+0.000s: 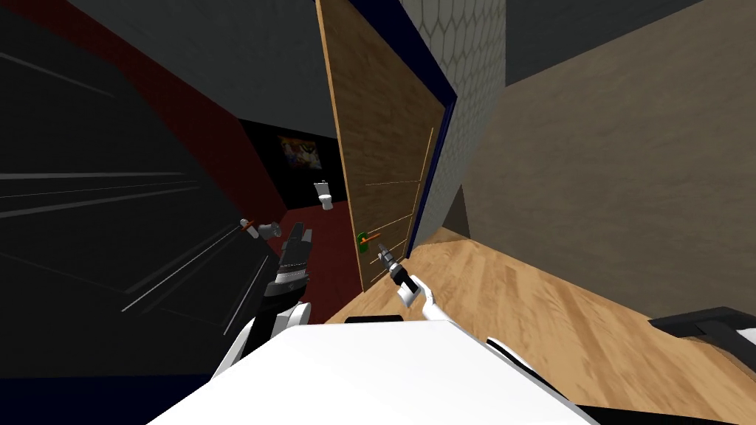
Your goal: Push the door open
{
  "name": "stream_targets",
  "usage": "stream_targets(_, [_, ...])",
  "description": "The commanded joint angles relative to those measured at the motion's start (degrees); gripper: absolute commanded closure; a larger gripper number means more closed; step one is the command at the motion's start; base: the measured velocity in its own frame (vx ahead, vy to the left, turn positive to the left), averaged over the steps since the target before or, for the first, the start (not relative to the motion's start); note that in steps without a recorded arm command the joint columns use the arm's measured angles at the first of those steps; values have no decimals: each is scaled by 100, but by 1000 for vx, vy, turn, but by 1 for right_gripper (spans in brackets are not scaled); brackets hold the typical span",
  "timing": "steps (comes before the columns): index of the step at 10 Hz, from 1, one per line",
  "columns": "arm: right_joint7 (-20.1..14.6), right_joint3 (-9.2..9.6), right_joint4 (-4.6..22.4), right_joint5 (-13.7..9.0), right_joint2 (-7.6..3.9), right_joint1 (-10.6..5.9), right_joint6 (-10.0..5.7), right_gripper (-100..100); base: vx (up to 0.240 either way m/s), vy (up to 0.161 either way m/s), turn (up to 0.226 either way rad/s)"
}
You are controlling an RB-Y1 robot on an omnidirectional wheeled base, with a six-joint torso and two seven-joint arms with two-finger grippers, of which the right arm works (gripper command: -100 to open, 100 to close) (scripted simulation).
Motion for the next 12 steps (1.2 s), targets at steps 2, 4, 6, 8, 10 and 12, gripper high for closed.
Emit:
stream_targets(2, [21,-55,105,11,77,-34,-17,-100,141,84,42])
stream_targets(4, [37,-102,196,20,141,-65,-30,-100,158,75,44])
stream_targets(6, [54,-155,296,29,212,-98,-44,-100,182,74,46])
stream_targets(8, [53,-161,306,30,217,-103,-45,-100,138,65,22])
stream_targets(10, [53,-161,306,30,217,-103,-45,100,-17,-10,3])
stream_targets(12, [53,-161,306,30,217,-103,-45,100,-6,-5,9])
